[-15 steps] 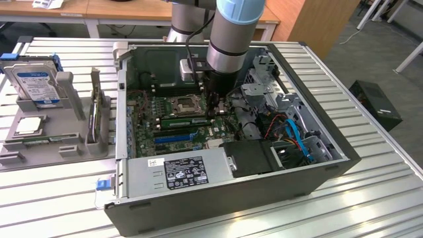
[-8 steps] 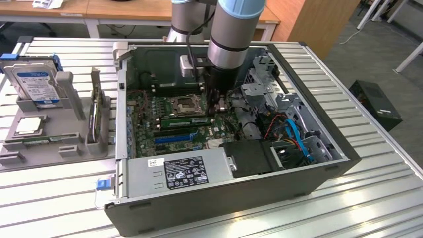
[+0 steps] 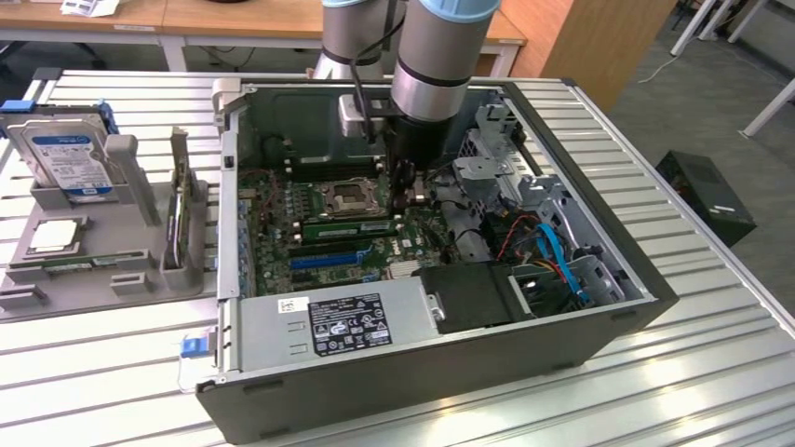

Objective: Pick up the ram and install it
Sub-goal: 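Press down the ram until it locks into place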

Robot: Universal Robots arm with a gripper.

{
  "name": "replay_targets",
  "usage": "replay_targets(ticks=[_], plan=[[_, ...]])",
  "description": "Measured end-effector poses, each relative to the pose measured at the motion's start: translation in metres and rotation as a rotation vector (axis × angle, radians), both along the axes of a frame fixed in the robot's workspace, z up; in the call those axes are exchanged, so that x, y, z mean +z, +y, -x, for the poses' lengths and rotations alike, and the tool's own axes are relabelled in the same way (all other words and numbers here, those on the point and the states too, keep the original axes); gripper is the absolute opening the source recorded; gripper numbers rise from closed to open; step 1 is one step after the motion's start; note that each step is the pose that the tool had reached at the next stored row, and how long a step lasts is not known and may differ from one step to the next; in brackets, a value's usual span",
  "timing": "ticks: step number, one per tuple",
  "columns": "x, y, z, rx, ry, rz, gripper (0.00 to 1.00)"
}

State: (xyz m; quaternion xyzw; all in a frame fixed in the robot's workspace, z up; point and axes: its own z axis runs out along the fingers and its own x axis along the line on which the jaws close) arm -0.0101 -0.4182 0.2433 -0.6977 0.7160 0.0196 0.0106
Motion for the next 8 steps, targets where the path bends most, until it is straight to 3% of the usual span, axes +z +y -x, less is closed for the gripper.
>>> replay_targets(ticks=[4,8], plan=[[0.0000,0.0000,0.001,0.000,0.0001,0.0002,0.11],[-0.0006,0.0000,0.016,0.000,0.0000,0.0001,0.11]])
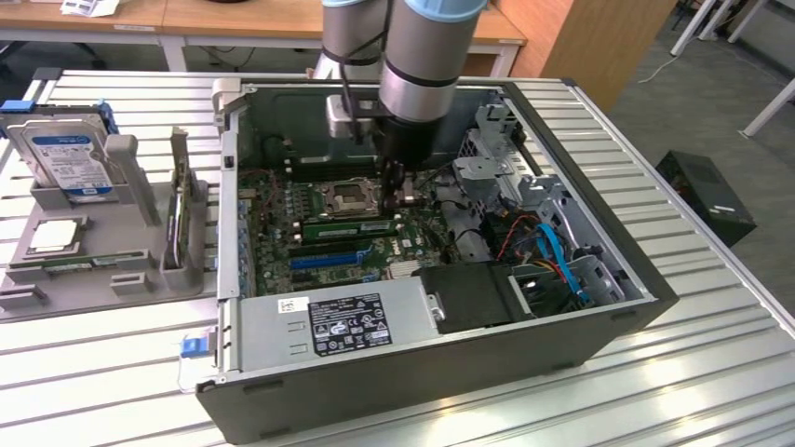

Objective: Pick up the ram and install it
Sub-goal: 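Press down the ram until it locks into place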

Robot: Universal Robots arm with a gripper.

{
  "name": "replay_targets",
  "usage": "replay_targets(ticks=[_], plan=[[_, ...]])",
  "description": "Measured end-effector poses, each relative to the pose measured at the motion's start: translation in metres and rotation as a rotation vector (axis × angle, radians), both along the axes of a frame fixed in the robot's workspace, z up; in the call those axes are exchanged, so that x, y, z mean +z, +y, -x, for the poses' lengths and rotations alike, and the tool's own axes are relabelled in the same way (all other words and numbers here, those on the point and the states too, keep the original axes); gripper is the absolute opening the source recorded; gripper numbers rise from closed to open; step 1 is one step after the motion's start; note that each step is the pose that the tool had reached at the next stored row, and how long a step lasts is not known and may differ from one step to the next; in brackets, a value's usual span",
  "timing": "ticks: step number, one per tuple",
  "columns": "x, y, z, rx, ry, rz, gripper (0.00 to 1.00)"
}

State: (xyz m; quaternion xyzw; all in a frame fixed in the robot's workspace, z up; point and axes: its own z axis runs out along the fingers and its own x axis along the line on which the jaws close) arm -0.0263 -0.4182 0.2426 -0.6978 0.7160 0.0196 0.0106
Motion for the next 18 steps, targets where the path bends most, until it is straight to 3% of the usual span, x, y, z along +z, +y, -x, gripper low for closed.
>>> replay_targets(ticks=[10,18], plan=[[-0.0012,0.0000,0.045,0.000,0.0000,0.0000,0.11],[-0.0018,0.0000,0.065,-0.001,0.0000,0.0000,0.11]])
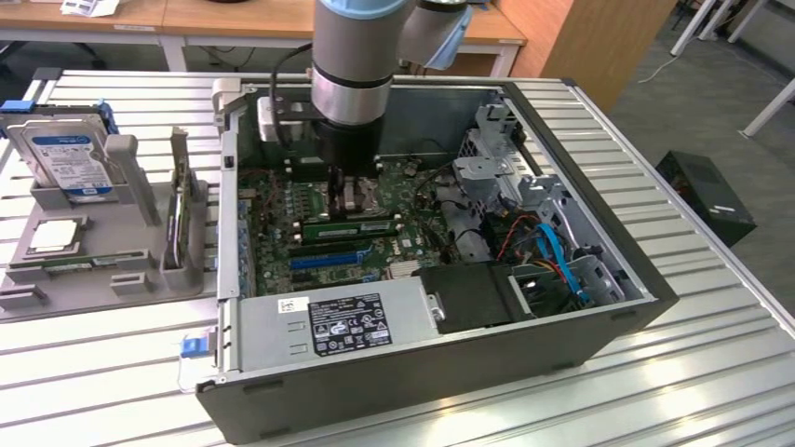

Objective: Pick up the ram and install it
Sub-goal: 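Press down the ram until it locks into place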

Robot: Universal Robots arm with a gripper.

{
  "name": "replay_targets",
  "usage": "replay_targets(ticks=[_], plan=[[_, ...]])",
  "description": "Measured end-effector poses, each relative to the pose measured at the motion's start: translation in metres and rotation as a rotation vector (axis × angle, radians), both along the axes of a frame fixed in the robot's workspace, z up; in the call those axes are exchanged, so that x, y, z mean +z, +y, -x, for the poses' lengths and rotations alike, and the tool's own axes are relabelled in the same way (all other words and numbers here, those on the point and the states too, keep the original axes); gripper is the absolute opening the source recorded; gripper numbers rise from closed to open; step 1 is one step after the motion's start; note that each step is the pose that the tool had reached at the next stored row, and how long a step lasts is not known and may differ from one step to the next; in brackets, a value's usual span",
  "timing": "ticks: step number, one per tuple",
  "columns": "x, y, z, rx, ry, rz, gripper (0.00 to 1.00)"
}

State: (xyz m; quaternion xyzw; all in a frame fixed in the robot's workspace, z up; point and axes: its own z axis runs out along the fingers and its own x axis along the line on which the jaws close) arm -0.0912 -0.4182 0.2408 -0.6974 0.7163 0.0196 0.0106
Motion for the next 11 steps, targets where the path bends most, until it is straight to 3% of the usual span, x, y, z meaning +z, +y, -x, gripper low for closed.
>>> replay_targets(ticks=[6,11], plan=[[0.0000,-0.0001,0.0003,0.000,0.0001,0.0001,0.11],[-0.0055,-0.0001,0.0003,0.000,0.0000,0.0001,0.11]])
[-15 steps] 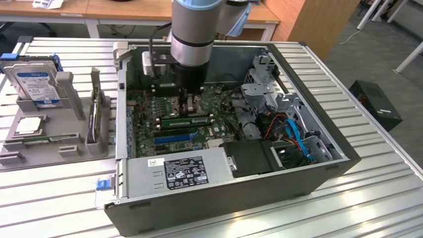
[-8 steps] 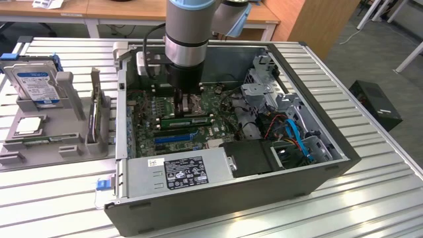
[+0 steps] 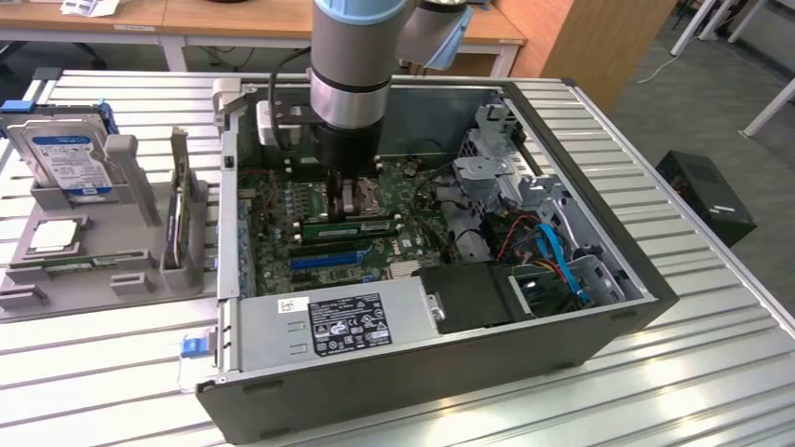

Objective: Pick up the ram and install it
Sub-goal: 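Press down the ram until it locks into place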

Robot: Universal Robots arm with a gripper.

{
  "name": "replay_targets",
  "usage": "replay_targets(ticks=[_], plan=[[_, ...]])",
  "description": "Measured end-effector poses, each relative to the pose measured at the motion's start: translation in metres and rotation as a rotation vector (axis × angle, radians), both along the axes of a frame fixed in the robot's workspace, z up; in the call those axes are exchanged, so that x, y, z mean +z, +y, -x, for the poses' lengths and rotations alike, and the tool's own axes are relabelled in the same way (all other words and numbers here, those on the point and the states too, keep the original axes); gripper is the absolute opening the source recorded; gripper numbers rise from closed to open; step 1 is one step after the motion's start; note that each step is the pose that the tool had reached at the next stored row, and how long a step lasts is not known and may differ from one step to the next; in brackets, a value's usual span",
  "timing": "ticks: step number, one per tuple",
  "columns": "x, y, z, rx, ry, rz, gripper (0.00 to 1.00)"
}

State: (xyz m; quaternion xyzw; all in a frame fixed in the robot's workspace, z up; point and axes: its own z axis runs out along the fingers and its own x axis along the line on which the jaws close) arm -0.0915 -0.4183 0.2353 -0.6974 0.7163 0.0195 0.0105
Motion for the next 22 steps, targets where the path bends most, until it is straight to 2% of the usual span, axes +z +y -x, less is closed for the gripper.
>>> replay_targets(ticks=[6,22], plan=[[-0.0078,0.0000,0.000,0.000,0.0000,0.0000,0.11],[-0.0116,-0.0007,0.000,0.000,0.0002,0.0000,0.11]])
